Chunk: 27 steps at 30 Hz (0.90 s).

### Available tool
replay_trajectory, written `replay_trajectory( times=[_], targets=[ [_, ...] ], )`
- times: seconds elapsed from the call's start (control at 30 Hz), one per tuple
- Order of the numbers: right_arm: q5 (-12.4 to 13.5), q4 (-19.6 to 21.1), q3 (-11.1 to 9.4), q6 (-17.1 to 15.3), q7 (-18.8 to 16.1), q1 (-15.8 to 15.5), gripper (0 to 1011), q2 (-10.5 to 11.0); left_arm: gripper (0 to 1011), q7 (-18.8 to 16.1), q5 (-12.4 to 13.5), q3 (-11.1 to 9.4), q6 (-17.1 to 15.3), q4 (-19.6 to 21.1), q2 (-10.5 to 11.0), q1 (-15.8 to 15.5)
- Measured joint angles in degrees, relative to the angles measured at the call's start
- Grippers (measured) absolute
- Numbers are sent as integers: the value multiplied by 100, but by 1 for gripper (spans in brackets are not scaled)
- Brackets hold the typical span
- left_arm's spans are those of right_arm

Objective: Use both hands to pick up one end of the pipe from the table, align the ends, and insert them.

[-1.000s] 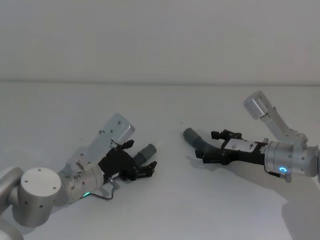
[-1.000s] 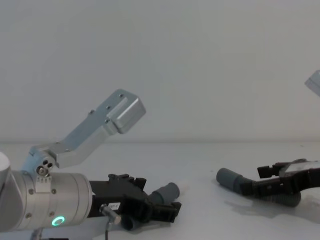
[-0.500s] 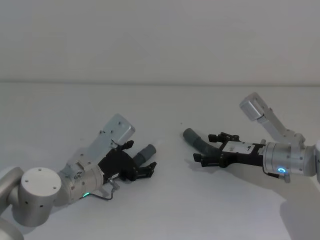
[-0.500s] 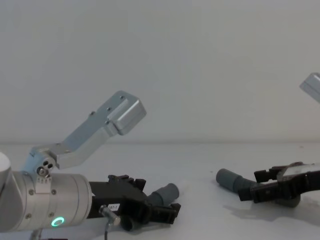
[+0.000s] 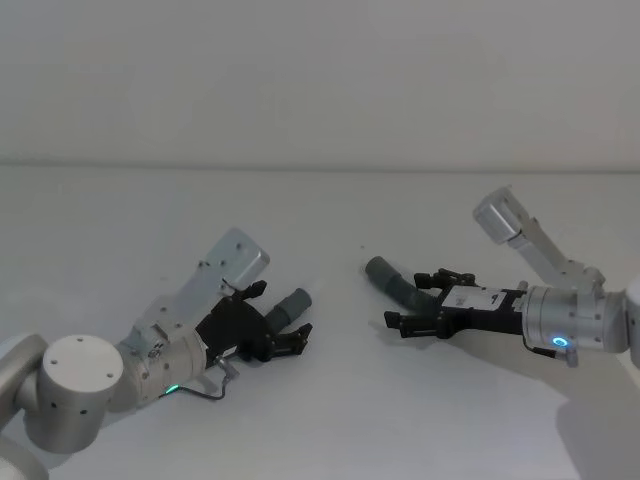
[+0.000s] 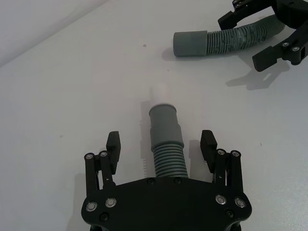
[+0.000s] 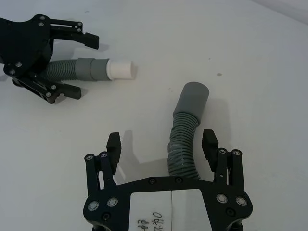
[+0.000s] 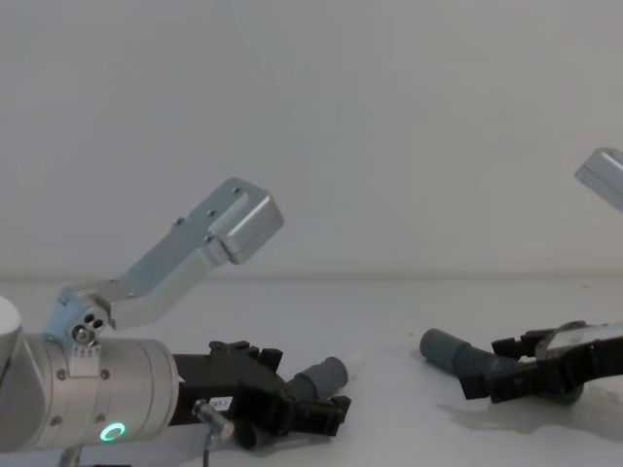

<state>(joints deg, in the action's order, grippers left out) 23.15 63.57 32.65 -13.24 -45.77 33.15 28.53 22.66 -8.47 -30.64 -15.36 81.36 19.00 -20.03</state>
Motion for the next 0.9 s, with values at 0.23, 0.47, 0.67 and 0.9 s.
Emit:
replay_trajectory(
  times=[0.23,0.47,0.67,0.9],
  targets=[
    [-7,-13,52,-38,27,22,1001,3,1001,9,22,28,-1,-8,-19,11],
    [-17,-18,77,-58,51,37,885,7,1001,11,34,44,-1,-13,-30,16],
    [-22,-22,92,-70,58,44,698,8,1001,12,42,52,-2,-16,-34,18],
    [-26,-26,101,-77,66,48,497,8,1000,12,44,57,-3,-17,-38,22]
  ],
)
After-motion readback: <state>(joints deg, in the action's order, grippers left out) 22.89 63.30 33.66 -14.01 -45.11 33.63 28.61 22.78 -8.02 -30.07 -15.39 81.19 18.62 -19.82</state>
